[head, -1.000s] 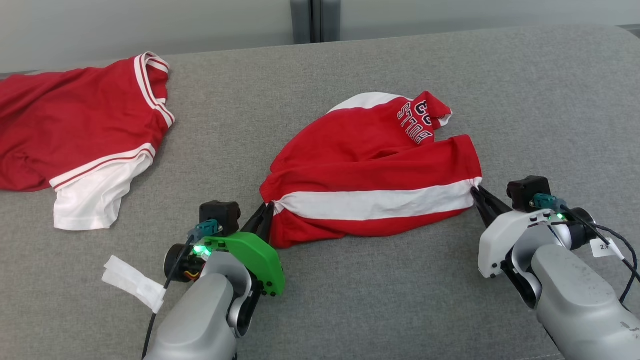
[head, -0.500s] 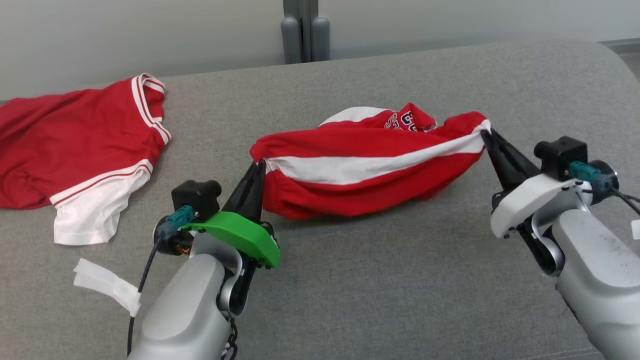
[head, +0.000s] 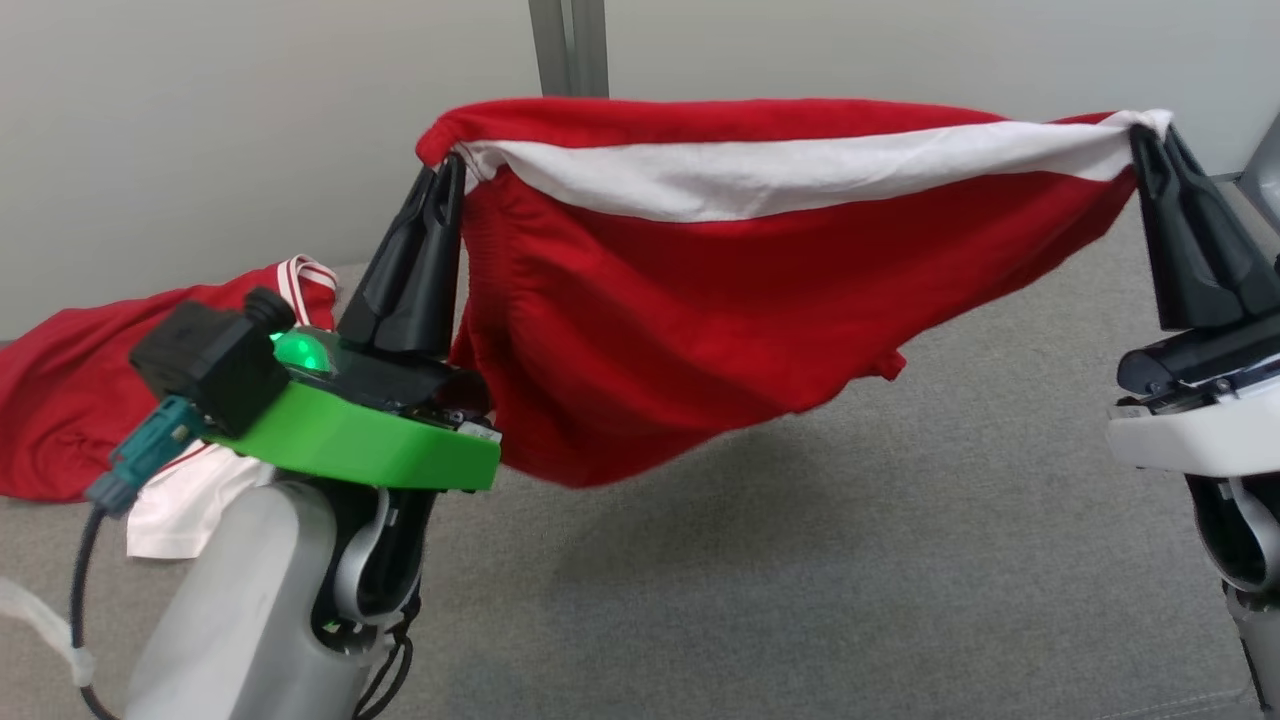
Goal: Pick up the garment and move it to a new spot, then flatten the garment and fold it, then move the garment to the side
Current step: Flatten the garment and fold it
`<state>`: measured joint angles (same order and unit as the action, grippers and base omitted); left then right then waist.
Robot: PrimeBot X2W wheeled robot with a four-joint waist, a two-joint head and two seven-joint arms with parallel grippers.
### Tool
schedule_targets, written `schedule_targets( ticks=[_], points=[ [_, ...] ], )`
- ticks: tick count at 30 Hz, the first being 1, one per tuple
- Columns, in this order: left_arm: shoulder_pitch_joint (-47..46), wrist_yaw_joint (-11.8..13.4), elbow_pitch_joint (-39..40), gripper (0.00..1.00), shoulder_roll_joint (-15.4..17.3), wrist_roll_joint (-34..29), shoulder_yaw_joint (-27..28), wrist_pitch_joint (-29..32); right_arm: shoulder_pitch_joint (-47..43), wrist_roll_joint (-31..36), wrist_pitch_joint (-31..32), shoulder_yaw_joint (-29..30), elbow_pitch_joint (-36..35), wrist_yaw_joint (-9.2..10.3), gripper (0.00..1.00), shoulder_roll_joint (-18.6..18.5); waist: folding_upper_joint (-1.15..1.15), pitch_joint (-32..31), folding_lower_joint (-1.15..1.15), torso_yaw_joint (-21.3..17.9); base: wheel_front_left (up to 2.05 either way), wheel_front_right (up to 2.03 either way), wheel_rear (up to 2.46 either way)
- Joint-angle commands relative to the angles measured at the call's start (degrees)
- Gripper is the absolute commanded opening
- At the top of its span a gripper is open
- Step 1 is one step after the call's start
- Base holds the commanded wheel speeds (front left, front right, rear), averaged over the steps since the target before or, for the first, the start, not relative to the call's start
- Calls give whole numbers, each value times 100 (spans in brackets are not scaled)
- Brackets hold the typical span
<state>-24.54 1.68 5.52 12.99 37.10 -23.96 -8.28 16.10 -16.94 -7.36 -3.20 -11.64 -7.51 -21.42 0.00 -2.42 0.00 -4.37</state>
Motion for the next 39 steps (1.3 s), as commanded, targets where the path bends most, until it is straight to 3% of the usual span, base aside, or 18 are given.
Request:
schedule_targets(
  ticks=[1,6,10,17,21,25,33,39],
  points=[
    [14,76,347,0,132,-44,43,171,-185,94,178,146,-427,4,0,79,0,-70,0,-92,0,0,0],
    [-153,267,1074,0,413,-4,104,789,-487,272,722,431,-1394,4,0,305,0,22,0,-137,0,0,0],
    [-331,258,837,0,409,101,40,1080,-501,158,916,361,-1269,4,0,490,0,209,0,-146,0,0,0],
    [-1343,-11,-412,0,188,217,9,1206,706,162,485,105,108,4,0,656,0,860,0,-266,0,0,0],
    [-2472,-129,-1598,0,-14,26,183,786,2081,394,-231,-52,1388,2,0,934,0,1152,0,-400,0,0,0],
    [-2865,-383,-2543,0,-236,77,106,551,2526,545,-549,-238,2314,1,0,1167,0,1288,0,-412,0,0,0],
    [-1955,-745,-3513,0,-449,267,-174,-124,1798,375,-789,-631,3262,2,0,1289,0,1421,0,-310,0,0,0],
    [-930,-832,-3302,0,-448,407,-228,-549,825,293,-786,-389,2624,2,0,1333,0,1270,0,-230,0,0,0]
  ],
)
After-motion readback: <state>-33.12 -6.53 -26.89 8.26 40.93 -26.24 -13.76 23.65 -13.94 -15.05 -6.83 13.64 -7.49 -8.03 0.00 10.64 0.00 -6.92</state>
